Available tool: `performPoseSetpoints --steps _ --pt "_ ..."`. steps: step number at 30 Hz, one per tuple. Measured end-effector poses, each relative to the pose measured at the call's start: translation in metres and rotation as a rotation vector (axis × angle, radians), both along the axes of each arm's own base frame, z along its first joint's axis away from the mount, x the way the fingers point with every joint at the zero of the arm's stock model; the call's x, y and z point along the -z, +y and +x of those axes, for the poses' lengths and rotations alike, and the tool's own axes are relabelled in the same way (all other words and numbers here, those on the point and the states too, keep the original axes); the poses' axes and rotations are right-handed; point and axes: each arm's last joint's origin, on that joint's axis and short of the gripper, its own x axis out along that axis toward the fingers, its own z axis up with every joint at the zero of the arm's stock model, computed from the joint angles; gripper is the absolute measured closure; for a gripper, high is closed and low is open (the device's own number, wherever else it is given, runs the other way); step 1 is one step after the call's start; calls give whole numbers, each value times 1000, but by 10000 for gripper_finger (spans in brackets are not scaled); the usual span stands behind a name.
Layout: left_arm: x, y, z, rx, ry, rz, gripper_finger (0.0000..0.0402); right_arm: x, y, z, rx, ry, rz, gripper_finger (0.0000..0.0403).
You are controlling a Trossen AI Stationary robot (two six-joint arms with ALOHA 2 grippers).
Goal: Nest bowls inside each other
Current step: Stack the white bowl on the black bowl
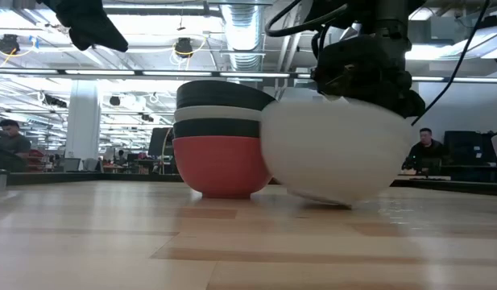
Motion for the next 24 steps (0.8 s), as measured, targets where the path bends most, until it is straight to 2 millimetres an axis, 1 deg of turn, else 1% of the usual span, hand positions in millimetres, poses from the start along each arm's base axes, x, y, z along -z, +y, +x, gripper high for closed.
performPoseSetpoints --steps 4,7,14,24 --pt "1 0 -1 -1 17 0 349 -5 0 -1 -1 -20 -2 266" --pt "2 0 -1 -1 23 1 349 -11 -4 -3 12 -33 -11 264" --pt "2 0 -1 -7 24 9 349 -5 -11 0 15 -18 -16 267" --pt "2 0 -1 -6 24 9 349 -6 -11 1 15 -32 -3 271"
